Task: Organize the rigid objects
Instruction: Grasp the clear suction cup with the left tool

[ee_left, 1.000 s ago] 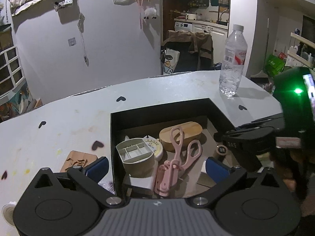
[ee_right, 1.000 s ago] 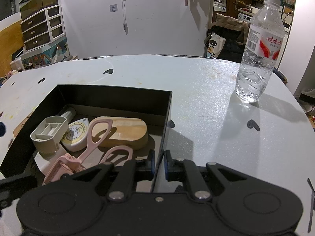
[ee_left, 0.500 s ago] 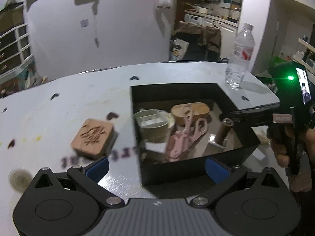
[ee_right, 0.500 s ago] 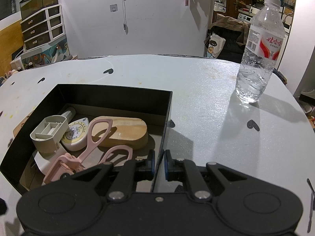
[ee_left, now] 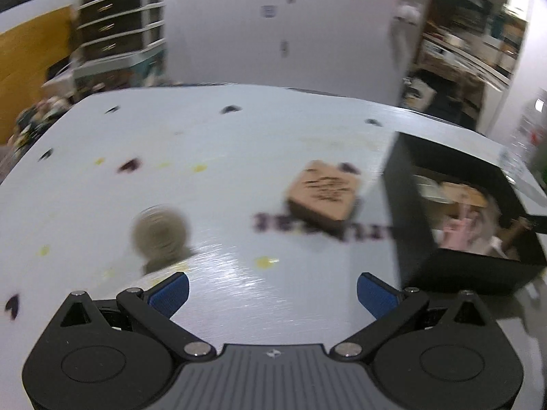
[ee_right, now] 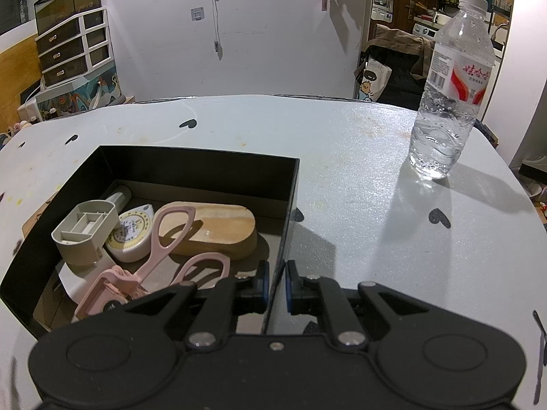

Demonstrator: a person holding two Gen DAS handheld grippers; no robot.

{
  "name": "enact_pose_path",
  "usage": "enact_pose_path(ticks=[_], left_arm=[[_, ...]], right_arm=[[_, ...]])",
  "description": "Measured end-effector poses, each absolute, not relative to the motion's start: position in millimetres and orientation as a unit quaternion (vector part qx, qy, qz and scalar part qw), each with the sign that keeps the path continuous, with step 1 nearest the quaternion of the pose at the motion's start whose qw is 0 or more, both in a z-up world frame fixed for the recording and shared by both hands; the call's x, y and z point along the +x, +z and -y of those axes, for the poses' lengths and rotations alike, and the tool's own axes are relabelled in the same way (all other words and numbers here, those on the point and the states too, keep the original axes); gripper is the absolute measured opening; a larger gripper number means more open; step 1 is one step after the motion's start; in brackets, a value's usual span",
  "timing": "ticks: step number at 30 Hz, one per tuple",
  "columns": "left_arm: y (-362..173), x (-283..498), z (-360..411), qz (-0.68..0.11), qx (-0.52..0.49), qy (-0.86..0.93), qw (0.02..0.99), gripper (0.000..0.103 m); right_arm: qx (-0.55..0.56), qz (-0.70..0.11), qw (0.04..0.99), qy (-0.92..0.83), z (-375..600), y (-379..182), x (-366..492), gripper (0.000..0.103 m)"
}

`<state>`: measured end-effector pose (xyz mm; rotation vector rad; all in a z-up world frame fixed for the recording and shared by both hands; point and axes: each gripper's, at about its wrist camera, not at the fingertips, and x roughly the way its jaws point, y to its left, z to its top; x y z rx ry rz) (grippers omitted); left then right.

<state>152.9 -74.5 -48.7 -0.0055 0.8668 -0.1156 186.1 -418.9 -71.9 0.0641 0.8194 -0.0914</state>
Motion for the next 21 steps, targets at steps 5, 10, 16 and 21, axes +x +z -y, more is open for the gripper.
enact_pose_path(ticks=[5,10,16,21], left_arm=[[-58,158,45,-0.418,-0.021,-0.016,0.908,0.103],[-71,169,27,-0.414,-0.026,0.013,0.910,0.103],[-81,183,8,-0.407,-0.061,0.020,0.911,0.103],[-78,196,5,-0.397,-0.082,0.021,0.914,0.087]], right_arm=[[0.031,-0.398,0.916,-0.044,419,-72,186,0.010],[0.031,-0.398,0.916,-0.044,419,-72,186,0.010],[0.031,-0.398,0.916,-0.044,419,-72,186,0.010],[0.031,-0.398,0.916,-0.044,419,-72,186,0.010]])
